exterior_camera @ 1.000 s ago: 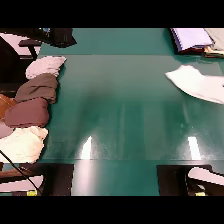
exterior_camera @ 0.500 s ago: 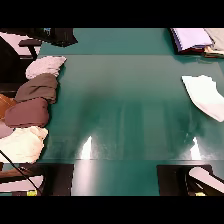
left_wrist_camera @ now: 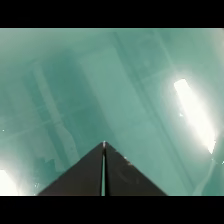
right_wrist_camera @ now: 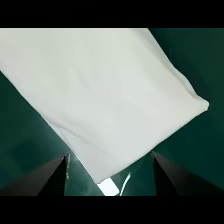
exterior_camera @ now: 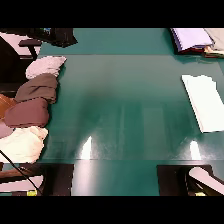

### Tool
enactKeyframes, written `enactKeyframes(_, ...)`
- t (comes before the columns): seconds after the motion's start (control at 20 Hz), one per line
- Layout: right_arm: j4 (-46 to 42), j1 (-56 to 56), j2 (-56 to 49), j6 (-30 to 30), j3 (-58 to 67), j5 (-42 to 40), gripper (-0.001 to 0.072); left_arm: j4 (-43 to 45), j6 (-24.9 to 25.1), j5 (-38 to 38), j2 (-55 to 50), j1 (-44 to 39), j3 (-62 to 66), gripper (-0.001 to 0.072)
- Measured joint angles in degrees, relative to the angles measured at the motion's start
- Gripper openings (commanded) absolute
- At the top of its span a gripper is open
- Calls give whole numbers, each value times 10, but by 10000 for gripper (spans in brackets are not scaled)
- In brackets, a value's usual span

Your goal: Fold the shirts.

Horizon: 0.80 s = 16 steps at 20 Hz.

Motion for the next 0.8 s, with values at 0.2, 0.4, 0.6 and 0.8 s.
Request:
enactKeyframes(0.2,108,43,4,0,33,26,593,1,0,0,0,0,0,25)
enactKeyframes(0.4,167,168,6,0,42,35,209,1,0,0,0,0,0,25)
enactKeyframes(0.6,184,306,6,-7,44,27,13,0,0,1,0,0,0,25)
enactKeyframes(0.8,189,404,7,-11,45,15,13,0,0,2,0,0,0,25)
